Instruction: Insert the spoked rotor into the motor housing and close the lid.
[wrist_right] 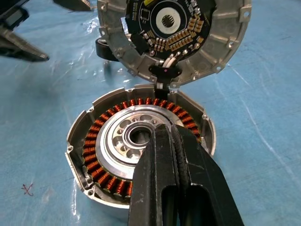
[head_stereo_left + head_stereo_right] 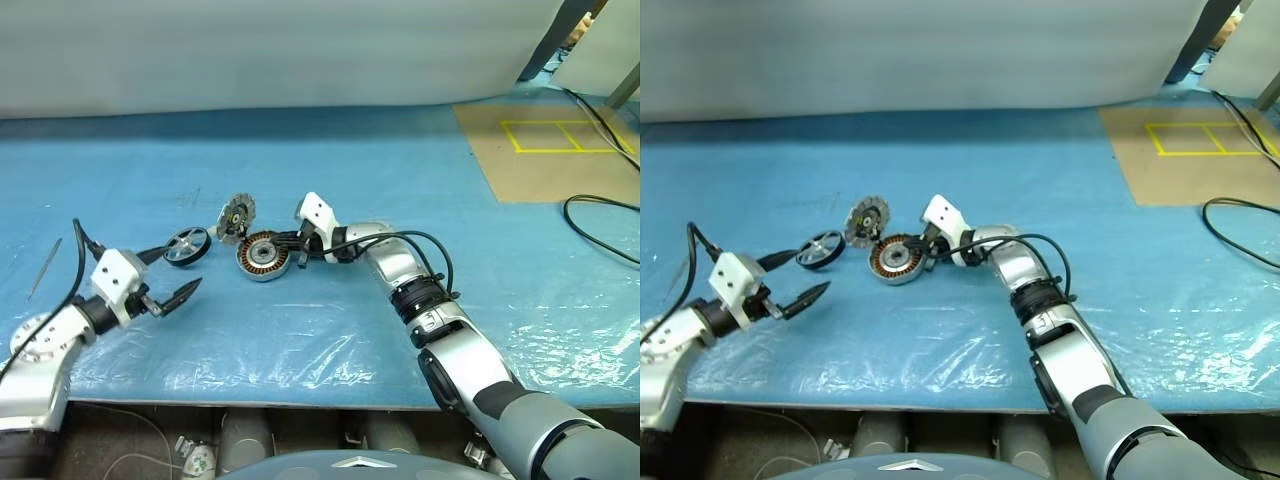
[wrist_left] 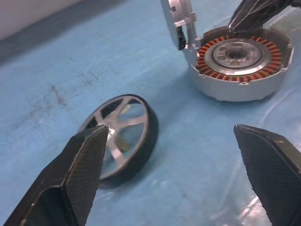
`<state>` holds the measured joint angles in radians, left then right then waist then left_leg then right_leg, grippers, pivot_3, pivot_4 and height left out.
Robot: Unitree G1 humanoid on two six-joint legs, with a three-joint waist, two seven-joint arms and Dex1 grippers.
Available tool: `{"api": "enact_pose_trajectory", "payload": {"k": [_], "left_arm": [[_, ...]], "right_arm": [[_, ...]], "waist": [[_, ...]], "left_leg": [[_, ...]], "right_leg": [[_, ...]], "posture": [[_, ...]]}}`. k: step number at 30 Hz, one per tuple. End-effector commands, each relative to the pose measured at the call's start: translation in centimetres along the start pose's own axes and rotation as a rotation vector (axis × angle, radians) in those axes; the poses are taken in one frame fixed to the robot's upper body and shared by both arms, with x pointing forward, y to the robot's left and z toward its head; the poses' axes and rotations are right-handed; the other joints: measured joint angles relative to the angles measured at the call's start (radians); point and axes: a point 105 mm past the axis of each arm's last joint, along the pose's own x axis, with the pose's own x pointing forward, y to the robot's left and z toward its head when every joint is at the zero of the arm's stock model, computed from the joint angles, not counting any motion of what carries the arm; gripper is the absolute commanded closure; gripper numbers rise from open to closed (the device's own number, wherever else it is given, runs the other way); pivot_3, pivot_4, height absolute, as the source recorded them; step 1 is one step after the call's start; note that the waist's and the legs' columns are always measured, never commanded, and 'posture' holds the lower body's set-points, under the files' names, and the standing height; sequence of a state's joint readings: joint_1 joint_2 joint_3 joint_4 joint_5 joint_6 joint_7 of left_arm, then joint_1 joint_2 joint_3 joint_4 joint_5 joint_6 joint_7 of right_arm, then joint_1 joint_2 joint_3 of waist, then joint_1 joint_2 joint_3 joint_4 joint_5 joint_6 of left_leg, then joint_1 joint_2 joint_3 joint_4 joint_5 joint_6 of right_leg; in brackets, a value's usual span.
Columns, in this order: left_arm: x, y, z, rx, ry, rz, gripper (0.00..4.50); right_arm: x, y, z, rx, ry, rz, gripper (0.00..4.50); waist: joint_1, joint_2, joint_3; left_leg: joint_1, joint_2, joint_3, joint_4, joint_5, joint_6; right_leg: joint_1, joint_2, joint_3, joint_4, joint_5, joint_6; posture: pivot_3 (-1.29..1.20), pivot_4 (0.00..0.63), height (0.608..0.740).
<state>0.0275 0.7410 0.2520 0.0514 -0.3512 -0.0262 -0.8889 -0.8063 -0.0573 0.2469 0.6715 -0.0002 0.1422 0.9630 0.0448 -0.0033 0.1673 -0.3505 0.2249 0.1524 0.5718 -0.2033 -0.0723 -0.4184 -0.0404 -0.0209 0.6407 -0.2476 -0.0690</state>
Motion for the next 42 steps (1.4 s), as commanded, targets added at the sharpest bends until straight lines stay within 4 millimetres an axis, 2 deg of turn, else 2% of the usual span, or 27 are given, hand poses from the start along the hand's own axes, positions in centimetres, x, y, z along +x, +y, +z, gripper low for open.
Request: {"api": "enact_pose_trajectory", "payload": {"k": [1,6,17,25,28,33,42], "left_arm": [[-0.1,2.2,1.3,0.037,0.024,-0.074,0.0],[0.5,4.5,2.0,0.073,0.09,-0.189,0.0],[2.3,7.2,0.8,0.131,0.246,-0.296,0.0],[3.6,7.3,0.3,0.157,0.277,-0.309,0.0],[4.1,7.3,0.2,0.169,0.278,-0.298,0.6],[4.7,7.2,0.2,0.181,0.282,-0.303,0.6],[4.6,6.8,-0.4,0.172,0.315,-0.337,0.6]], "right_arm": [[-0.1,0.0,1.6,-0.034,-0.043,-0.001,4.48],[-0.4,-0.1,1.5,-0.026,-0.048,-0.023,4.48],[-0.9,0.1,0.8,0.003,-0.052,-0.066,4.48],[-1.2,0.1,0.7,0.01,-0.051,-0.083,4.48],[-1.3,0.1,0.7,0.01,-0.051,-0.088,4.5],[-1.9,0.1,0.8,0.01,-0.055,-0.099,4.5],[-2.7,0.1,0.5,0.021,-0.045,-0.122,4.5]], "waist": [[0.0,0.0,0.0],[-0.001,0.0,0.0],[0.005,-0.001,0.0],[0.005,-0.002,0.0],[0.004,-0.002,0.0],[0.007,-0.002,0.0],[0.008,-0.003,0.001]], "left_leg": [[0.0,0.0,0.0,0.0,0.0,0.0],[0.0,-0.001,0.0,0.0,0.0,-0.001],[-0.001,-0.001,-0.003,-0.002,0.0,-0.002],[-0.001,-0.001,-0.003,-0.002,0.0,-0.002],[-0.002,-0.001,-0.003,-0.002,0.0,-0.002],[-0.002,-0.001,-0.003,-0.002,0.0,-0.002],[-0.002,-0.001,-0.003,-0.002,0.0,-0.002]], "right_leg": [[0.0,0.0,0.0,0.0,0.0,0.0],[0.0,0.0,0.0,0.0,0.0,0.0],[0.0,0.0,-0.002,0.0,0.003,0.004],[0.0,-0.001,-0.002,0.0,0.003,0.005],[0.0,-0.001,-0.002,0.0,0.003,0.005],[0.0,-0.001,-0.002,-0.001,0.003,0.005],[0.0,-0.001,-0.002,-0.001,0.003,0.005]], "posture": [[0.0,0.15,0.74],[0.0,0.15,0.74],[0.0,0.15,0.74],[0.0,0.15,0.74],[0.0,0.15,0.74],[0.0,0.15,0.74],[0.0,0.15,0.74]]}}
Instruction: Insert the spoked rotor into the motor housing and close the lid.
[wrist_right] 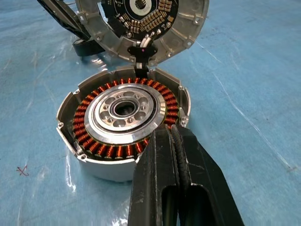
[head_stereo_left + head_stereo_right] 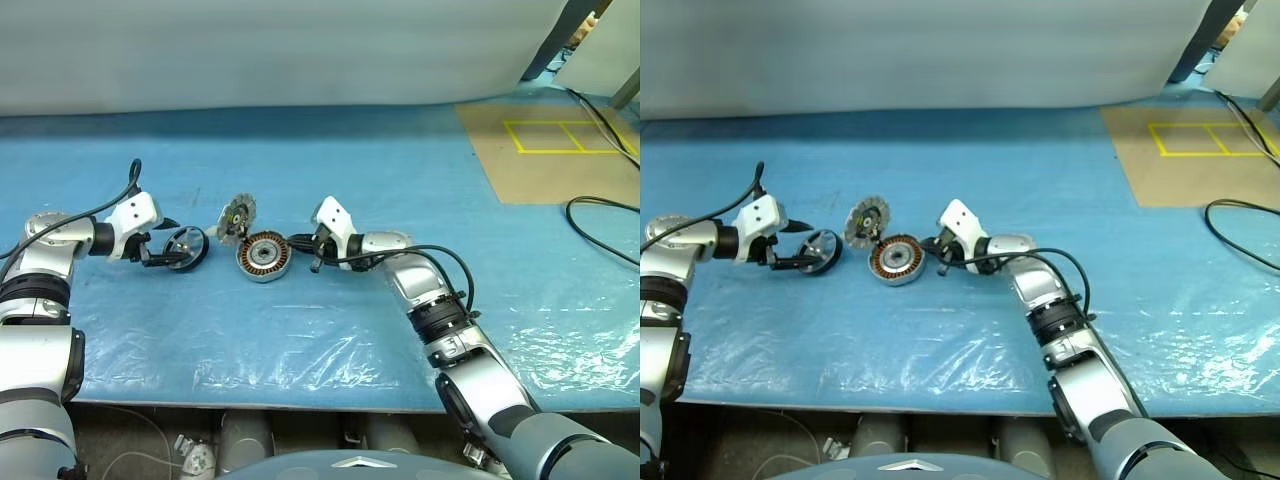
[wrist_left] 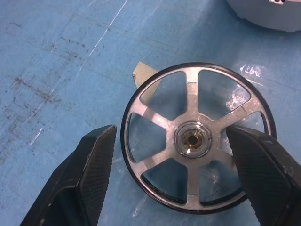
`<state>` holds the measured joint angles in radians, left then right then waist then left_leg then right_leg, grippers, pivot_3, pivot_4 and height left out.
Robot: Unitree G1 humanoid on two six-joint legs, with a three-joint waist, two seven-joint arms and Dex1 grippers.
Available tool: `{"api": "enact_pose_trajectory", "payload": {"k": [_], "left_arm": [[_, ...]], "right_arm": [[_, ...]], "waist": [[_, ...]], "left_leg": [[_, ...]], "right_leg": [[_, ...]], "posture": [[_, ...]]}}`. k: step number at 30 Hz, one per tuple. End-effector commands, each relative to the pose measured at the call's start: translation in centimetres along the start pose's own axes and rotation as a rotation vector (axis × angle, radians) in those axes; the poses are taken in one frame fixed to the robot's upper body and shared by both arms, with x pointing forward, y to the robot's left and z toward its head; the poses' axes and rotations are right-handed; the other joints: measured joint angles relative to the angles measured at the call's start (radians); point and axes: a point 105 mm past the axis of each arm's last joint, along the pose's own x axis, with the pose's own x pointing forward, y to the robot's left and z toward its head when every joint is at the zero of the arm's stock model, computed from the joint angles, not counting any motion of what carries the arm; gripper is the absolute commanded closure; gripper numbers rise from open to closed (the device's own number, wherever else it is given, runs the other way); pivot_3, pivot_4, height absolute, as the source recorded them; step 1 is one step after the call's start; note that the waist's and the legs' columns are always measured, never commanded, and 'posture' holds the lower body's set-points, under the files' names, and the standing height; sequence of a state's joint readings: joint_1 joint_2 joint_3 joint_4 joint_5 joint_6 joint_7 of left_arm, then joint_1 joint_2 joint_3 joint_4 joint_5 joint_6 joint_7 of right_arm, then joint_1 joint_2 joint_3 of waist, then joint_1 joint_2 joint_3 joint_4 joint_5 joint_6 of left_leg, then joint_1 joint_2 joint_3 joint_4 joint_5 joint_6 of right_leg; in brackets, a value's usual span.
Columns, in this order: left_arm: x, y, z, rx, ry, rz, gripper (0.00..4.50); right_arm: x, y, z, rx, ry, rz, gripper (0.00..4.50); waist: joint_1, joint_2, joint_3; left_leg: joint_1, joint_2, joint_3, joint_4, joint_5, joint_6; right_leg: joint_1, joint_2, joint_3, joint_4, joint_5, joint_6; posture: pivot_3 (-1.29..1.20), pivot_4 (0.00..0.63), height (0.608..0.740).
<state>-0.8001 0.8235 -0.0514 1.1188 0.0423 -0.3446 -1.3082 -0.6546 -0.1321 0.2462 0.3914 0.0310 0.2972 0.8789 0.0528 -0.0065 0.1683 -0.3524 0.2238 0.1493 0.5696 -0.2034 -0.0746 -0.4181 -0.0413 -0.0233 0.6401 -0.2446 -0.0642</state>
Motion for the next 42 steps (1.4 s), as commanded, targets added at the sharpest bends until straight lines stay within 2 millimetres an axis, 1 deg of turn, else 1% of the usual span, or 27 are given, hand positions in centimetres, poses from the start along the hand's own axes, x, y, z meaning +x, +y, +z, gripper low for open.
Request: {"api": "enact_pose_trajectory", "payload": {"k": [1,5,11,19,24,26,28,35,39,42], "left_arm": [[-0.4,0.4,0.5,0.015,0.002,-0.002,0.6],[0.2,-0.1,0.3,0.004,0.005,-0.027,1.38],[0.7,-0.7,0.0,0.004,-0.002,-0.043,1.4],[0.7,-0.9,-0.3,0.011,-0.004,-0.03,1.4],[0.7,-1.1,-0.1,-0.02,-0.027,-0.044,1.4],[0.8,-1.0,-0.2,-0.014,-0.024,-0.034,0.65],[0.8,-0.9,-0.1,-0.004,-0.026,-0.018,0.09],[1.2,-1.1,0.1,0.001,-0.04,-0.032,0.09],[1.2,-0.5,0.6,0.009,-0.06,0.014,0.09],[1.2,-0.3,0.7,0.006,-0.059,0.02,0.09]], "right_arm": [[-0.2,0.1,1.5,-0.02,-0.054,-0.003,4.5],[-0.2,-0.2,1.8,-0.021,-0.064,-0.02,4.5],[-0.3,-0.6,2.0,-0.021,-0.073,-0.043,4.5],[-0.2,-0.8,2.0,-0.022,-0.071,-0.046,4.5],[0.0,-0.6,1.8,-0.028,-0.065,-0.041,4.5],[0.0,-0.7,1.9,-0.028,-0.065,-0.041,4.5],[0.0,-0.7,1.8,-0.029,-0.064,-0.042,4.5],[0.0,-0.8,1.5,-0.032,-0.052,-0.044,4.5],[0.0,-0.7,1.4,-0.033,-0.047,-0.042,4.5],[0.0,-0.7,1.4,-0.036,-0.045,-0.04,4.5]], "waist": [[0.0,0.0,0.0],[0.003,0.0,0.0],[0.015,0.0,0.0],[0.017,0.0,0.0],[0.017,0.0,0.0],[0.017,0.0,0.0],[0.016,0.0,0.0],[0.016,0.0,0.001],[0.016,0.0,0.001],[0.016,0.0,0.001]], "left_leg": [[0.0,0.0,0.0,0.0,0.0,0.0],[0.0,0.0,0.0,0.0,0.0,0.0],[0.001,-0.001,0.0,0.0,0.0,0.0],[0.001,-0.001,0.0,0.0,0.0,0.0],[0.001,-0.001,0.0,0.0,0.0,0.0],[0.001,-0.001,0.0,0.0,0.0,0.0],[0.0,-0.001,0.0,0.0,0.0,0.0],[0.0,0.0,0.0,-0.001,0.0,0.0],[0.0,0.0,0.0,-0.001,0.0,0.0],[0.0,0.0,0.0,-0.001,0.0,0.0]], "right_leg": [[0.0,0.0,0.0,0.0,0.0,0.0],[0.0,0.0,0.0,0.0,0.0,0.0],[0.0,-0.001,0.0,0.0,0.0,0.0],[0.0,-0.001,0.0,0.0,0.0,0.0],[0.0,-0.001,0.0,0.0,0.0,0.0],[0.0,-0.001,0.0,0.0,0.0,0.0],[0.0,-0.001,0.0,0.0,0.0,0.0],[0.0,0.0,0.0,0.0,0.0,0.0],[0.0,0.0,0.0,-0.001,0.0,0.0],[0.0,0.0,0.0,-0.001,0.0,0.0]], "posture": [[0.0,0.15,0.74],[0.0,0.15,0.74],[0.0,0.15,0.74],[0.0,0.15,0.74],[0.0,0.15,0.74],[0.0,0.15,0.74],[0.0,0.15,0.74],[0.0,0.15,0.74],[0.0,0.15,0.74],[0.0,0.15,0.74]]}}
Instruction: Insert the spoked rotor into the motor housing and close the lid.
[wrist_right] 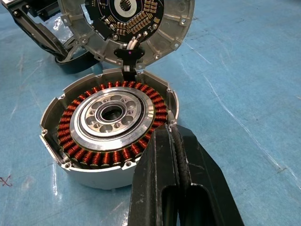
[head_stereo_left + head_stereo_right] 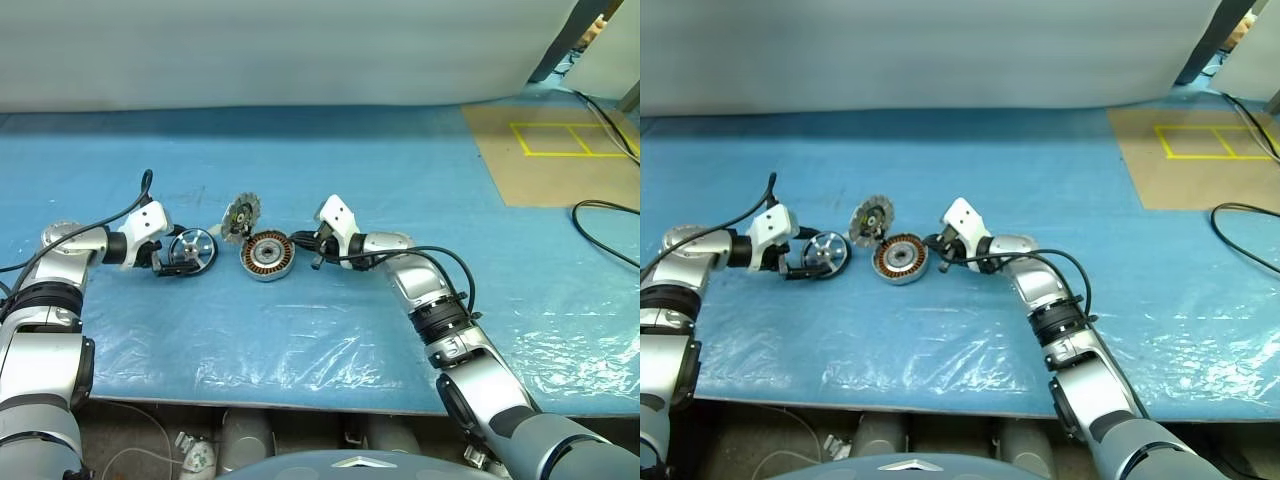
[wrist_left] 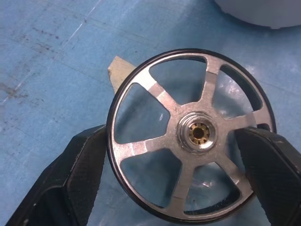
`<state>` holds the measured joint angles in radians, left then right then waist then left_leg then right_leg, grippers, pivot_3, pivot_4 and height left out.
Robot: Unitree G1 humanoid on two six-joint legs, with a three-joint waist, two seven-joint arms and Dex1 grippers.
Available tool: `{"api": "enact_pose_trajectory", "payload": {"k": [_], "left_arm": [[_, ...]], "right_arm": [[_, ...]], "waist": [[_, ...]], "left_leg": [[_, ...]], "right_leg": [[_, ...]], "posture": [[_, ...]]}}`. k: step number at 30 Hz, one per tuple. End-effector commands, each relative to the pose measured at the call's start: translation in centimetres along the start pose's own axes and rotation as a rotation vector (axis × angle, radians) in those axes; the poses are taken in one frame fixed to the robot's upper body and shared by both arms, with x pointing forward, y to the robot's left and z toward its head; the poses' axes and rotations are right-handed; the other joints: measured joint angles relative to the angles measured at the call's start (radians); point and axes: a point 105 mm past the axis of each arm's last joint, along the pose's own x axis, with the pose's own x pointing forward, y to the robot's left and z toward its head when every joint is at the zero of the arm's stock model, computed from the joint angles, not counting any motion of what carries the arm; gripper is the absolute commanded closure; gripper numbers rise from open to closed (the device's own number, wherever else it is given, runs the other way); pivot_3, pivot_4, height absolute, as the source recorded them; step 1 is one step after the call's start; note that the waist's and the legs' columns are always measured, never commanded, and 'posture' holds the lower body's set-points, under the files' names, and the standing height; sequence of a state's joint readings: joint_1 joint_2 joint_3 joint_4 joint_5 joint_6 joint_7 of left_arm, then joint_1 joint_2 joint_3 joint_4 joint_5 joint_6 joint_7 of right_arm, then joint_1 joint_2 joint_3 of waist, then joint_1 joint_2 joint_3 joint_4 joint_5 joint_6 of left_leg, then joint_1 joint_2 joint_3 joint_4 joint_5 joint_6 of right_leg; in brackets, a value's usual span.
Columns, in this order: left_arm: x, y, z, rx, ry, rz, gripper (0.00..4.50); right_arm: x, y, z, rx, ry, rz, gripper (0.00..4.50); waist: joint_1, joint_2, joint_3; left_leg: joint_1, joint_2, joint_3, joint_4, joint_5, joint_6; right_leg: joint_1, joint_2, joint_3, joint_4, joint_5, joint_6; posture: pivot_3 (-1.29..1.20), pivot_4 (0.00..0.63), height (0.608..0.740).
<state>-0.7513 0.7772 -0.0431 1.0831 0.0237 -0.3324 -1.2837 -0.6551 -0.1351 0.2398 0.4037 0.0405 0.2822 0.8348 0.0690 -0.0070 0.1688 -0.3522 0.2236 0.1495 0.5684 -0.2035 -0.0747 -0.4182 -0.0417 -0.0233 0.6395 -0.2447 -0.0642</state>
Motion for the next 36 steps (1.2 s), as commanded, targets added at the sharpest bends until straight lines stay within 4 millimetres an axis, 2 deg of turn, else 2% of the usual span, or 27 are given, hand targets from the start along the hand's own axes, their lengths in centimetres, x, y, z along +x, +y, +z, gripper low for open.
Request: {"api": "enact_pose_trajectory", "payload": {"k": [1,14,27,31,36], "left_arm": [[-0.5,0.9,1.0,0.032,-0.022,0.036,0.09],[-1.2,2.6,2.4,0.106,-0.05,0.141,0.09],[-1.4,1.9,2.0,0.074,-0.058,0.091,0.09],[-1.3,1.8,1.7,0.057,-0.049,0.083,1.01],[-1.2,1.5,1.4,0.051,-0.038,0.068,1.01]], "right_arm": [[0.2,0.0,1.4,-0.042,-0.035,0.01,4.5],[0.3,0.2,1.1,-0.045,-0.024,0.019,4.5],[0.4,0.2,0.9,-0.047,-0.016,0.026,4.5],[0.4,0.2,1.0,-0.048,-0.018,0.027,4.5],[0.4,0.2,0.9,-0.048,-0.018,0.023,4.5]], "waist": [[0.0,0.0,0.0],[-0.001,0.0,0.0],[0.0,0.0,0.0],[-0.001,0.0,0.0],[-0.001,0.0,0.0]], "left_leg": [[0.0,0.0,0.0,0.0,0.0,0.0],[0.0,0.0,0.0,-0.001,0.0,0.0],[0.0,0.0,0.0,-0.001,0.0,0.0],[0.0,0.0,0.0,-0.001,0.0,0.0],[0.001,0.0,0.0,-0.001,0.0,0.0]], "right_leg": [[0.0,0.0,0.0,0.0,0.0,0.0],[0.0,0.0,0.0,0.0,0.0,0.0],[0.0,0.0,0.0,0.0,0.0,0.0],[0.0,0.0,0.0,0.0,0.0,0.0],[0.0,0.0,0.0,0.0,0.0,0.0]], "posture": [[0.0,0.15,0.74],[0.0,0.15,0.74],[0.0,0.15,0.74],[0.0,0.15,0.74],[0.0,0.15,0.74]]}}
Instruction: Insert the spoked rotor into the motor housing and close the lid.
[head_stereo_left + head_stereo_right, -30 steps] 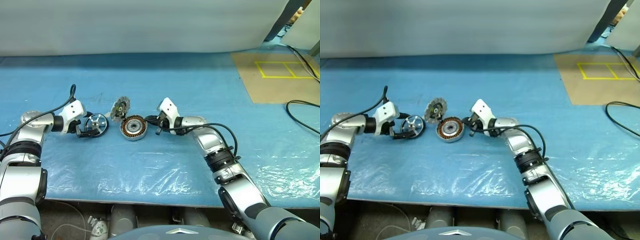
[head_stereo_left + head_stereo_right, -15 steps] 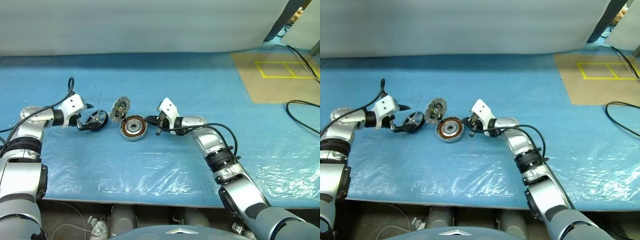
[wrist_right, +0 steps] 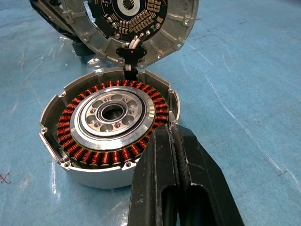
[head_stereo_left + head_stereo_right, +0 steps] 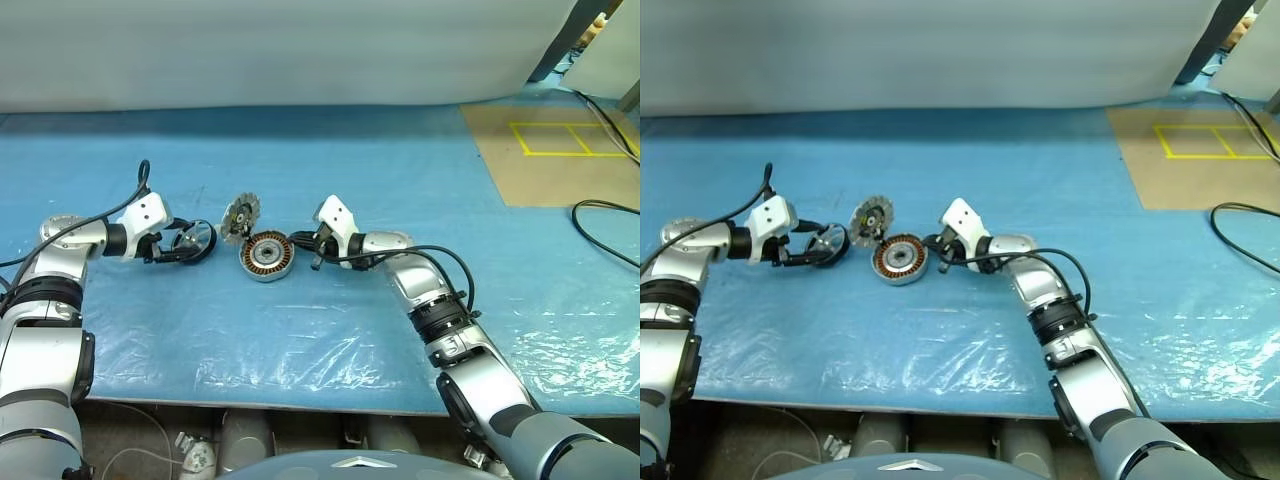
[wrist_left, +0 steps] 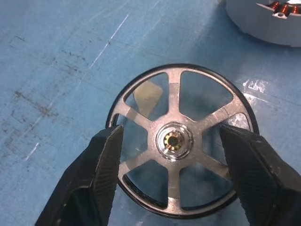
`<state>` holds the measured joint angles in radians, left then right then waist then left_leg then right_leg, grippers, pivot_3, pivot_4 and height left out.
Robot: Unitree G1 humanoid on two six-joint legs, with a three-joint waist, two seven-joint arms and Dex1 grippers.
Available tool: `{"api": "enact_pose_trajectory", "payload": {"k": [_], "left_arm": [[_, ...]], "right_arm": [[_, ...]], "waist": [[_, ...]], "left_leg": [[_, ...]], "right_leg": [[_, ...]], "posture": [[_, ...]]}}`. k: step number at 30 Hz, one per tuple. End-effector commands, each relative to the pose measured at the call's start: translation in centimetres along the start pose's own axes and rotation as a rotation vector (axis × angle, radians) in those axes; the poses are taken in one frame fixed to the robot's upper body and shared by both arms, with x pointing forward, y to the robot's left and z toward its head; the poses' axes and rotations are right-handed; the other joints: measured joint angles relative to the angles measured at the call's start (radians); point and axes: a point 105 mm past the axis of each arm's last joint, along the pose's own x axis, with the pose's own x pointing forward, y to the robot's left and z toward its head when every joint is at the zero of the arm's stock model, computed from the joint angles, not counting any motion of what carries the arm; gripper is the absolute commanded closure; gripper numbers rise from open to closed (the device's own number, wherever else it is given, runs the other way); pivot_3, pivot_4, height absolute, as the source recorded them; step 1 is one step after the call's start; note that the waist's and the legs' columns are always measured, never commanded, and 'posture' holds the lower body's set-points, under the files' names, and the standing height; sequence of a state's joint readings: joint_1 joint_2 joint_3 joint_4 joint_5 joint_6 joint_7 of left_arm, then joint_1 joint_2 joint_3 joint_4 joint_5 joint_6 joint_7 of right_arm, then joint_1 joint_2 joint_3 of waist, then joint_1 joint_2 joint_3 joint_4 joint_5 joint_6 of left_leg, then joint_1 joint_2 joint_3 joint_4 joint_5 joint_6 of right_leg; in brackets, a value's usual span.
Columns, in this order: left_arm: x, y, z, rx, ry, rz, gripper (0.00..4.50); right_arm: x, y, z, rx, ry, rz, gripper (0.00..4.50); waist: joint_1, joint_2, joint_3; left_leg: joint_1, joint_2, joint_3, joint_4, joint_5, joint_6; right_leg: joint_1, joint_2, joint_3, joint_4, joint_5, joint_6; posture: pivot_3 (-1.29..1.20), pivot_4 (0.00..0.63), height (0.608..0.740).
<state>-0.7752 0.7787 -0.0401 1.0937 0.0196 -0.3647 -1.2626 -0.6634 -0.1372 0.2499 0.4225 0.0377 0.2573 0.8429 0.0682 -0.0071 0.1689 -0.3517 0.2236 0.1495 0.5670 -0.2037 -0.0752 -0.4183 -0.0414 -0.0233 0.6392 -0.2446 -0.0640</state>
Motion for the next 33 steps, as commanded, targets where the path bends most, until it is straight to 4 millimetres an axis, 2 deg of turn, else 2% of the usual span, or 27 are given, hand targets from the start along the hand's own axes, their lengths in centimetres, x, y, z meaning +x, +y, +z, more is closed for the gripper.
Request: {"api": "enact_pose_trajectory", "payload": {"k": [1,8,11,14,16,18,23,29,33], "left_arm": [[-1.0,0.8,0.5,0.011,-0.01,0.03,1.01],[-0.5,0.2,-0.1,-0.011,0.02,-0.004,1.01],[-0.2,-0.1,0.1,-0.034,0.002,-0.025,1.59],[-0.2,-0.1,0.4,-0.03,-0.015,-0.021,2.65],[-0.1,-0.1,0.6,-0.017,-0.032,-0.015,3.14],[-0.1,-0.2,0.8,-0.008,-0.047,-0.018,3.15],[-1.6,-2.5,1.9,-0.041,-0.154,-0.1,3.15],[-3.8,-7.5,4.3,-0.204,-0.287,-0.149,3.15],[-3.9,-10.5,6.5,-0.298,-0.384,-0.113,3.15]], "right_arm": [[0.3,0.0,0.9,-0.03,-0.019,0.009,4.5],[0.3,0.0,0.9,-0.029,-0.022,0.004,4.5],[0.2,0.0,0.9,-0.03,-0.022,-0.001,4.5],[0.1,-0.2,0.9,-0.032,-0.023,-0.006,4.5],[0.1,-0.3,0.9,-0.032,-0.024,-0.01,4.5],[0.0,-0.4,1.0,-0.026,-0.028,-0.014,4.5],[-1.9,-1.0,1.1,0.034,-0.063,-0.027,4.5],[-4.1,-1.4,1.2,0.047,-0.081,-0.029,4.5],[-4.9,-0.4,0.4,-0.003,-0.037,0.027,4.5]], "waist": [[0.0,0.0,0.0],[0.0,0.0,0.0],[0.0,0.0,0.0],[0.001,0.0,0.0],[0.001,0.001,0.0],[0.002,0.0,0.0],[0.001,0.0,0.0],[-0.003,0.0,0.001],[-0.001,0.0,0.001]], "left_leg": [[0.0,0.0,0.0,0.0,0.0,0.0],[0.0,0.0,0.0,0.0,0.0,0.0],[0.0,0.0,0.0,0.0,0.0,0.0],[0.001,0.0,0.0,0.0,0.0,0.0],[0.001,0.0,0.0,0.0,0.0,0.0],[0.001,-0.001,0.0,0.0,0.0,0.0],[0.0,0.0,0.001,-0.001,0.0,0.0],[-0.001,0.001,0.001,-0.004,-0.001,-0.002],[-0.001,0.001,0.002,-0.004,-0.001,-0.002]], "right_leg": [[0.0,0.0,0.0,0.0,0.0,0.0],[0.0,0.0,0.0,0.0,0.0,0.0],[0.0,0.0,0.0,0.0,0.0,0.0],[0.0,0.0,0.0,0.0,0.0,0.0],[0.0,0.0,0.0,0.0,0.0,0.0],[0.0,-0.001,0.0,0.0,0.0,0.0],[0.0,-0.001,0.0,-0.001,0.0,0.0],[-0.002,0.001,0.0,-0.003,0.0,0.0],[-0.002,0.002,0.0,-0.005,-0.002,-0.003]], "posture": [[0.0,0.15,0.74],[0.0,0.15,0.74],[0.0,0.15,0.74],[0.0,0.15,0.74],[0.0,0.15,0.74],[0.0,0.15,0.74],[0.0,0.15,0.74],[0.0,0.15,0.74],[0.0,0.15,0.74]]}}
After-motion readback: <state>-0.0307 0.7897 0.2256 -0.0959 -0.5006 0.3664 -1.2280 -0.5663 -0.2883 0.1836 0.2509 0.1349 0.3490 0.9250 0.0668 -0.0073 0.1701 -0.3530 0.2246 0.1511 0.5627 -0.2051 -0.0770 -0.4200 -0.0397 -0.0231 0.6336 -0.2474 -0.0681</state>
